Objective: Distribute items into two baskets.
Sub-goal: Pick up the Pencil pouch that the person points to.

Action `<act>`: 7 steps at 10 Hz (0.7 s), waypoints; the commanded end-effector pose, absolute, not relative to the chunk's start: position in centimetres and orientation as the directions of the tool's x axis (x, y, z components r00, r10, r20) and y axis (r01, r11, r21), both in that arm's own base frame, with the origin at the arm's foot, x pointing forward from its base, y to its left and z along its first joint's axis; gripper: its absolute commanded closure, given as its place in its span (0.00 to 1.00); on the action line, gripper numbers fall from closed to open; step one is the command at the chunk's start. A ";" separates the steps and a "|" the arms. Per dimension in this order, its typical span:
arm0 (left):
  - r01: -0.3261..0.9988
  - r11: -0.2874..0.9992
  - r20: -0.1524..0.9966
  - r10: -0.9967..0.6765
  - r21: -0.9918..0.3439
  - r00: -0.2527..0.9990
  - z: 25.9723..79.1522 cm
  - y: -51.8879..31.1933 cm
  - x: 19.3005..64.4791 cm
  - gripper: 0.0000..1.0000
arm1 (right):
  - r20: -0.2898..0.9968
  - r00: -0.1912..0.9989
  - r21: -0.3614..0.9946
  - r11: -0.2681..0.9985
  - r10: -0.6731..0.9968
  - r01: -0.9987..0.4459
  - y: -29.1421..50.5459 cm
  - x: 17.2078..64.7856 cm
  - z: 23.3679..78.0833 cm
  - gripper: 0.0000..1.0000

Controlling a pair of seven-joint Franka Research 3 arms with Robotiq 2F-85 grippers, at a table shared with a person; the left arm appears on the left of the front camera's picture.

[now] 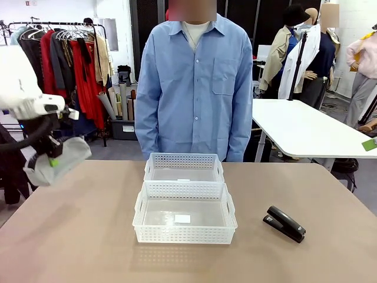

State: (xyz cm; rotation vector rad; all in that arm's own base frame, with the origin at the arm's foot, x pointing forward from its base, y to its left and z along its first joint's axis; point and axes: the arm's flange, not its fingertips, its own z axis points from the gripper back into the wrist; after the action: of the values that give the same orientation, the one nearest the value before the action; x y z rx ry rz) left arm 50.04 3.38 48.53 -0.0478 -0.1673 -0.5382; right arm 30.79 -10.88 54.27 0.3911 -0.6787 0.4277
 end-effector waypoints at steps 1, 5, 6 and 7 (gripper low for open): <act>0.683 0.729 0.161 -0.669 -0.050 0.726 52.0 4.6 49.5 1.00 | 0.673 0.697 0.209 0.841 0.246 -0.499 -10.8 30.8 54.4 0.00; 0.815 0.579 0.199 -0.796 -0.025 0.572 57.8 4.1 45.7 1.00 | 0.673 0.697 0.209 0.841 0.246 -0.499 -10.8 30.8 54.4 0.00; 0.833 0.552 0.202 -0.813 -0.031 0.546 58.4 3.8 45.0 1.00 | 0.673 0.697 0.209 0.841 0.246 -0.499 -10.8 30.8 54.4 0.00; 0.843 0.537 0.206 -0.821 -0.036 0.532 58.8 3.5 44.5 1.00 | 0.673 0.697 0.209 0.841 0.246 -0.499 -10.8 30.8 54.4 0.00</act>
State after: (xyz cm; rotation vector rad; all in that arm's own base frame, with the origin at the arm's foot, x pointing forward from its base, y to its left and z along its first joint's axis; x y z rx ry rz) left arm 44.75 3.23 58.58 -0.1019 -0.1632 -0.9660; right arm 30.79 -10.89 54.27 0.3910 -0.6787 0.4275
